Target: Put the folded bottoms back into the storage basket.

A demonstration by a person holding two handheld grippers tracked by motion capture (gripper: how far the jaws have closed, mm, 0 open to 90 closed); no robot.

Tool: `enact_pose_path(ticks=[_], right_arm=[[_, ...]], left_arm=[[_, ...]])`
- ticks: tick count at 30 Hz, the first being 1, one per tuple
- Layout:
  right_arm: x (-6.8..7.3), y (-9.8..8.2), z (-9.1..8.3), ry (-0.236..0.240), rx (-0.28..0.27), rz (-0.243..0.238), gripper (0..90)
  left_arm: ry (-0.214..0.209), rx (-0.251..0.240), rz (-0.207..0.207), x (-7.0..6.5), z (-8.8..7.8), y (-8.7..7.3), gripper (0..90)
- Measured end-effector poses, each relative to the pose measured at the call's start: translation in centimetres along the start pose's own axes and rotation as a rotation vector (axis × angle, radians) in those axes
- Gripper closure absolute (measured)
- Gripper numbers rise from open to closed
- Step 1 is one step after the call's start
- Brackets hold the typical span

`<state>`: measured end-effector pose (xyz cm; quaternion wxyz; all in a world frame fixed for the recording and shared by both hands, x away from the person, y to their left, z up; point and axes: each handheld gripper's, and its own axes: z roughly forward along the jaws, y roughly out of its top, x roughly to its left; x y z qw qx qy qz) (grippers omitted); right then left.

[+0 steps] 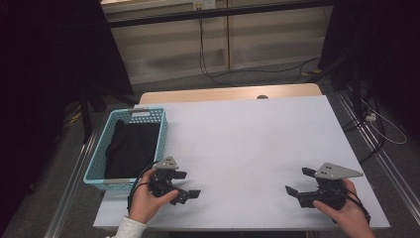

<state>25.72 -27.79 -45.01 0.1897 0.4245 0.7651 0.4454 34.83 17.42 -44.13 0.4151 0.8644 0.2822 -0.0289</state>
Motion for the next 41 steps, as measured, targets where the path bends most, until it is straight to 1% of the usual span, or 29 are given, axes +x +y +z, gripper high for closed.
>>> enact_pose_path(ticks=[8, 14, 18, 19, 22, 23, 26, 32, 36, 38, 41], right_arm=[[-0.16, -0.14, -0.16, -0.004, 0.004, 0.001, 12.2], [-0.16, -0.11, -0.30, -0.006, 0.000, 0.007, 12.2], [-0.11, -0.10, -0.34, -0.007, 0.000, 0.000, 12.2], [-0.12, -0.09, -0.37, -0.006, -0.001, 0.000, 12.2], [-0.18, -0.09, -0.48, -0.009, -0.003, 0.002, 12.2], [-0.21, -0.10, -0.50, -0.010, -0.004, 0.004, 12.2], [-0.31, -0.14, -0.51, -0.011, -0.005, 0.005, 12.2], [-0.25, -0.12, -0.48, -0.010, -0.006, 0.005, 12.2], [-0.21, -0.17, -0.40, -0.009, -0.002, 0.003, 12.2], [-0.21, -0.17, -0.38, -0.010, -0.001, 0.002, 12.2], [-0.22, -0.19, -0.37, -0.009, -0.001, 0.005, 12.3]], left_arm=[[-0.005, -0.003, -0.005, -0.13, 0.08, -0.28, 7.3], [-0.016, -0.006, 0.001, -0.26, -0.04, -0.31, 7.4], [-0.022, -0.001, 0.002, -0.38, 0.02, -0.32, 7.3], [-0.018, -0.005, 0.007, -0.36, 0.01, -0.34, 7.3], [-0.019, -0.006, 0.006, -0.37, -0.22, -0.41, 7.2], [-0.011, -0.006, 0.009, -0.37, -0.34, -0.48, 7.3], [-0.016, -0.011, -0.002, -0.33, -0.43, -0.59, 7.2], [-0.018, -0.002, 0.003, -0.24, -0.33, -0.63, 7.2], [-0.022, -0.003, 0.000, -0.23, -0.36, -0.59, 7.2], [-0.013, -0.009, -0.003, -0.31, -0.33, -0.56, 7.2], [-0.018, -0.008, -0.003, -0.27, -0.34, -0.52, 7.2]])
